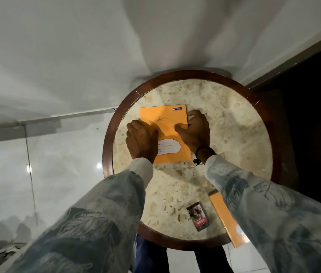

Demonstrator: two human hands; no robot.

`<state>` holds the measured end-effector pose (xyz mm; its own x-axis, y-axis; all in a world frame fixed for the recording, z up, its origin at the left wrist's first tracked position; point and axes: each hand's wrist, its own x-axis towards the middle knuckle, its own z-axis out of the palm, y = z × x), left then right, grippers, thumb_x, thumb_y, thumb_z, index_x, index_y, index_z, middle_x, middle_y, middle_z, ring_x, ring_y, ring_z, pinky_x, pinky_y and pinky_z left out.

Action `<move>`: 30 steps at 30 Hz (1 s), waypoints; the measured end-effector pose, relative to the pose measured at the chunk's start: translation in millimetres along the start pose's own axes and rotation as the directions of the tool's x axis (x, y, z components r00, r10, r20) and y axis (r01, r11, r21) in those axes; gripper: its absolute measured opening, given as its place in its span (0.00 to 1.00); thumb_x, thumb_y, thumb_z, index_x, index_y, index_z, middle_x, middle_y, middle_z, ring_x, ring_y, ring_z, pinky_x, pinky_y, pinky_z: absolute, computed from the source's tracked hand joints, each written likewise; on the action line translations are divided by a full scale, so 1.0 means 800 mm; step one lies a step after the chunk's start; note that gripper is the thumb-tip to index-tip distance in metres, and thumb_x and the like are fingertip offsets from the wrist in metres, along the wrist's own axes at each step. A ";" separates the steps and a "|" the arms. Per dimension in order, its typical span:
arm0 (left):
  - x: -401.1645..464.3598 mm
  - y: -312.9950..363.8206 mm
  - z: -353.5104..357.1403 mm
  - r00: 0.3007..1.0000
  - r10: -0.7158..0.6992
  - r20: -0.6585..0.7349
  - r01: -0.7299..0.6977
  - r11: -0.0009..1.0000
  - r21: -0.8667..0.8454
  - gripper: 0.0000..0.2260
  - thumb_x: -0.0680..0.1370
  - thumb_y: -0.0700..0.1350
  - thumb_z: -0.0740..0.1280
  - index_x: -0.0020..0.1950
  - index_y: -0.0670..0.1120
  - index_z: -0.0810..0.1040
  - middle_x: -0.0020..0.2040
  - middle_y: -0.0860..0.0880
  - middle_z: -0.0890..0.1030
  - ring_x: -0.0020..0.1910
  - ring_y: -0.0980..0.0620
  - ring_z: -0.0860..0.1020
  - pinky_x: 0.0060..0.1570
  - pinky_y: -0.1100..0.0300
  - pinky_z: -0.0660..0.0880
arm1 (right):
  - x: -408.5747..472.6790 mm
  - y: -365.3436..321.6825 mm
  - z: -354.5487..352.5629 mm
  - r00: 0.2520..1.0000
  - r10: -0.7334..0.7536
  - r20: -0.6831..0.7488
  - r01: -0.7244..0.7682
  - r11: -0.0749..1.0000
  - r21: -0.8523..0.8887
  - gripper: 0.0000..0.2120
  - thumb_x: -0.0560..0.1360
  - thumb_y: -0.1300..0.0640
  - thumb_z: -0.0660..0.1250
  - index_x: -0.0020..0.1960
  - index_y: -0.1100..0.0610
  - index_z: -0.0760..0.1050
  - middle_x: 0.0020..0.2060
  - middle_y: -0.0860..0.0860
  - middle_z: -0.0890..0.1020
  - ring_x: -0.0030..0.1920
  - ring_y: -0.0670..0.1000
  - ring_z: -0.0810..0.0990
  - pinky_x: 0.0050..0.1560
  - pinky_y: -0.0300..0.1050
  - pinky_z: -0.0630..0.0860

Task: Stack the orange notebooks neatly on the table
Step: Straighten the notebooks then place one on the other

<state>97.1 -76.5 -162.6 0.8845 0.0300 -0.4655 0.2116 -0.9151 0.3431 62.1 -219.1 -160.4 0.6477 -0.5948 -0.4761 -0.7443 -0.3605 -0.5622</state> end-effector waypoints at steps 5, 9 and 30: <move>-0.080 0.012 0.016 0.998 -0.054 0.015 0.055 0.994 -0.093 0.24 0.81 0.51 0.67 0.71 0.39 0.68 0.68 0.39 0.72 0.65 0.36 0.74 0.62 0.43 0.76 | -0.055 0.053 -0.054 0.999 0.013 0.034 -0.011 0.998 -0.056 0.22 0.72 0.55 0.76 0.63 0.58 0.75 0.56 0.57 0.82 0.56 0.59 0.81 0.51 0.51 0.78; -0.194 0.041 0.051 0.976 0.034 0.215 0.004 0.984 -0.176 0.22 0.83 0.46 0.66 0.73 0.37 0.67 0.69 0.37 0.71 0.68 0.36 0.72 0.65 0.43 0.72 | -0.122 0.128 -0.116 0.995 0.041 0.090 -0.020 0.975 -0.220 0.23 0.73 0.54 0.74 0.65 0.58 0.74 0.59 0.58 0.80 0.62 0.62 0.78 0.59 0.59 0.77; -0.306 0.112 0.156 0.986 -0.097 0.132 0.128 0.960 -0.250 0.17 0.80 0.47 0.69 0.62 0.36 0.75 0.63 0.36 0.74 0.60 0.34 0.77 0.59 0.46 0.73 | -0.151 0.319 -0.187 0.962 0.250 0.108 -0.260 0.962 0.088 0.31 0.61 0.47 0.84 0.55 0.52 0.70 0.56 0.56 0.81 0.55 0.59 0.82 0.54 0.54 0.82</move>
<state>-152.1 -216.3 -119.8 0.7968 0.0655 -0.6007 0.4205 -0.7740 0.4734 -230.6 -346.7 -145.1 0.4549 -0.5848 -0.6716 -0.8697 -0.1293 -0.4764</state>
